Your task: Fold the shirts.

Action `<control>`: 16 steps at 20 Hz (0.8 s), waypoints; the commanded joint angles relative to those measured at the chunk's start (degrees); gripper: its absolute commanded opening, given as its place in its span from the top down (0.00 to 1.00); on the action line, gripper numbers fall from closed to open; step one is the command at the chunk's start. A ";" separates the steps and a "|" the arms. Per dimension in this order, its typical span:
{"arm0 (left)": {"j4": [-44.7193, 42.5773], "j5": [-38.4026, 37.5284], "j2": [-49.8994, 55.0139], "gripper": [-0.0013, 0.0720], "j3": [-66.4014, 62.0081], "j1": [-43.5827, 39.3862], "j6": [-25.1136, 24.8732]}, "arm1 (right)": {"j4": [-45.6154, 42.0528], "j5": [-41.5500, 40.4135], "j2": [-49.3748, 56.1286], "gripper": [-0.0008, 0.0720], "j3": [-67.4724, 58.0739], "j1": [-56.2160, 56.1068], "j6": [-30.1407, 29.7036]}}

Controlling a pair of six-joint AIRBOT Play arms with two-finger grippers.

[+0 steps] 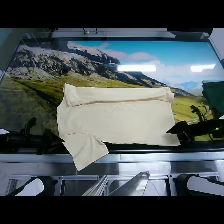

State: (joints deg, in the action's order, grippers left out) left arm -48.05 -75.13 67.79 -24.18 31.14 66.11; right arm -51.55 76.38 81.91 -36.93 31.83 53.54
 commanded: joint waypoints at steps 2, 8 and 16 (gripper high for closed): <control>-0.52 1.79 -1.84 0.66 4.02 0.07 -0.57 | 0.85 -6.91 -0.07 0.21 0.44 -2.01 -0.37; -0.57 1.07 -0.59 0.66 4.17 0.07 -0.57 | 1.53 -7.13 -0.04 0.21 0.44 -2.01 -0.39; 10.80 1.62 13.40 0.66 2.86 0.07 -10.78 | 1.92 -6.95 -0.04 0.21 0.44 -2.03 -0.39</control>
State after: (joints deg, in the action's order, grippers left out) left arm -42.94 -73.69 77.03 -20.10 31.18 60.45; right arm -50.04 76.40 81.91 -36.45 29.85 53.15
